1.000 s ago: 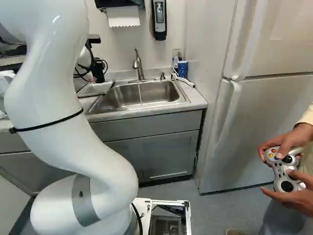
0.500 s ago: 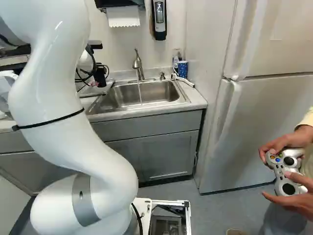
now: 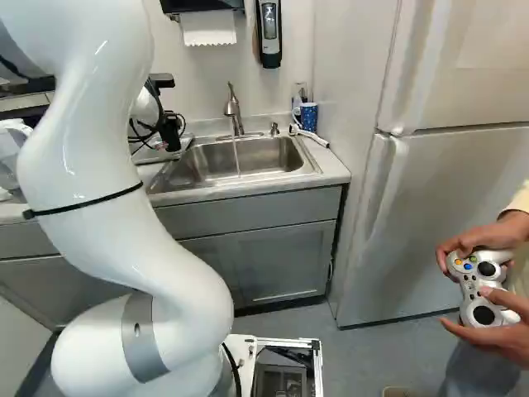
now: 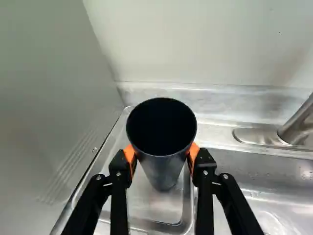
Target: Rinse the cup and place it in the tray
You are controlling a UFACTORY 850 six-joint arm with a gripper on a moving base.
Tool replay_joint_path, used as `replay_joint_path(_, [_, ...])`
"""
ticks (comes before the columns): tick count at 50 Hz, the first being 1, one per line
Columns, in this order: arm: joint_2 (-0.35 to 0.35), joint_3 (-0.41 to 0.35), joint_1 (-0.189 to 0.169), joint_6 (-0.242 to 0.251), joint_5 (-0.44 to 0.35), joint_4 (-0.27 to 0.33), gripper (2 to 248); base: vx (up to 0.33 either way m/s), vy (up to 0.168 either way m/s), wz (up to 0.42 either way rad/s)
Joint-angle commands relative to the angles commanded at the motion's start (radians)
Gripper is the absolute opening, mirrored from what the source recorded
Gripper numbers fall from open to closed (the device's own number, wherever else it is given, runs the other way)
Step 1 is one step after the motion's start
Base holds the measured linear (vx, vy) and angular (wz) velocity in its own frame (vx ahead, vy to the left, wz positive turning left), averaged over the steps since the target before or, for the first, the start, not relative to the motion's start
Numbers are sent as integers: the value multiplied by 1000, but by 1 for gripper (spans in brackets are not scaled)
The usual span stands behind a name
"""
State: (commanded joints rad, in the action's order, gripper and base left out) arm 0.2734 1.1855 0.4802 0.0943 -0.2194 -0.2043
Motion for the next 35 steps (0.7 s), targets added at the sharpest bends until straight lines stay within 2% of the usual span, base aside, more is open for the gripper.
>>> replay_joint_path(1, [0,0,0,0,0,0,143,0,0,0])
replay_joint_path(6, [0,0,0,0,0,0,143,0,0,0])
replay_joint_path(7, [0,0,0,0,0,0,177,0,0,0])
replay_joint_path(11, [0,0,0,0,0,0,177,0,0,0])
replay_joint_path(12, [0,0,0,0,0,0,212,0,0,0])
replay_joint_path(16, [0,0,0,0,0,0,212,0,0,0])
replay_joint_path(17, [0,0,0,0,0,0,245,0,0,0])
replay_joint_path(35, [-7,2,0,0,0,0,247,0,0,0])
